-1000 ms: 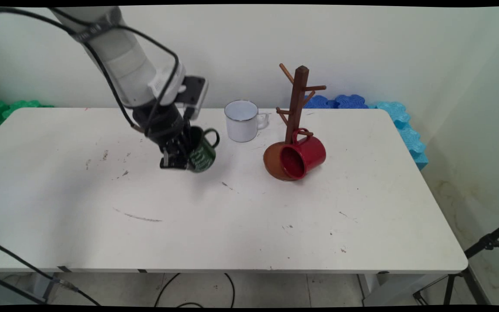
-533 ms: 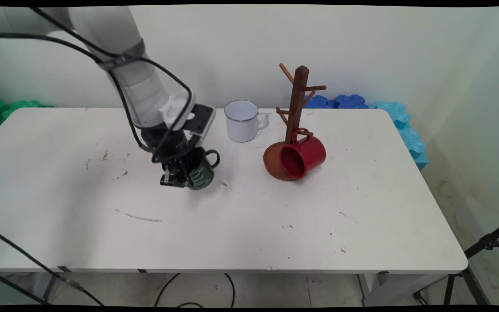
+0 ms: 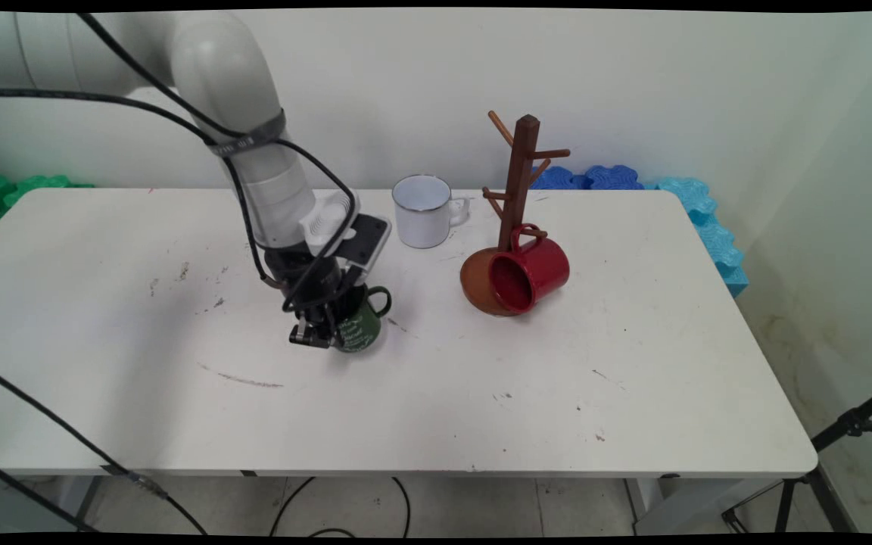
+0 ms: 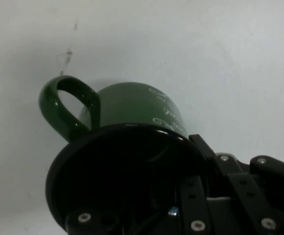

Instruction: Place the picked object on the table

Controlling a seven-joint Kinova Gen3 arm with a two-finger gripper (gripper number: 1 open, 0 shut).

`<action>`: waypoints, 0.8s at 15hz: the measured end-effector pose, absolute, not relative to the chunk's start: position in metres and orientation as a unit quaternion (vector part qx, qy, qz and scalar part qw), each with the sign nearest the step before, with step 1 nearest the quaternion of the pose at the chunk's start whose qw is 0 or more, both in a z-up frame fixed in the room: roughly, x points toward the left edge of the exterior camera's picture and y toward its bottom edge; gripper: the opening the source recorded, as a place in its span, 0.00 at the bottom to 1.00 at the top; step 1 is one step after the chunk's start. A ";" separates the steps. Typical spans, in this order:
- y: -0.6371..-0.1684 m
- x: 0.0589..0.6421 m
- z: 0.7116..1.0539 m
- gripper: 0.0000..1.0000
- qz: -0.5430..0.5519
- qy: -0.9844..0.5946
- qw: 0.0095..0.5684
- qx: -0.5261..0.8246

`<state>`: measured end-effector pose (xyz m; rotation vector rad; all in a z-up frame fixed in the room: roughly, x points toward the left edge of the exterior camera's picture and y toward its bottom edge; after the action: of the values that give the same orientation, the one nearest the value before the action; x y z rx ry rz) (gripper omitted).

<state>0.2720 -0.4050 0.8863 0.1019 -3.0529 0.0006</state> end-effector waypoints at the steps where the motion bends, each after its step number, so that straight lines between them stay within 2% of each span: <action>1: -0.406 0.271 0.883 0.00 -0.002 -0.999 0.042 0.031; 12: -0.409 0.263 0.863 0.00 -0.013 -0.999 0.038 0.016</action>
<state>0.2631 -0.4091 0.8627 0.0480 -3.0659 -0.0403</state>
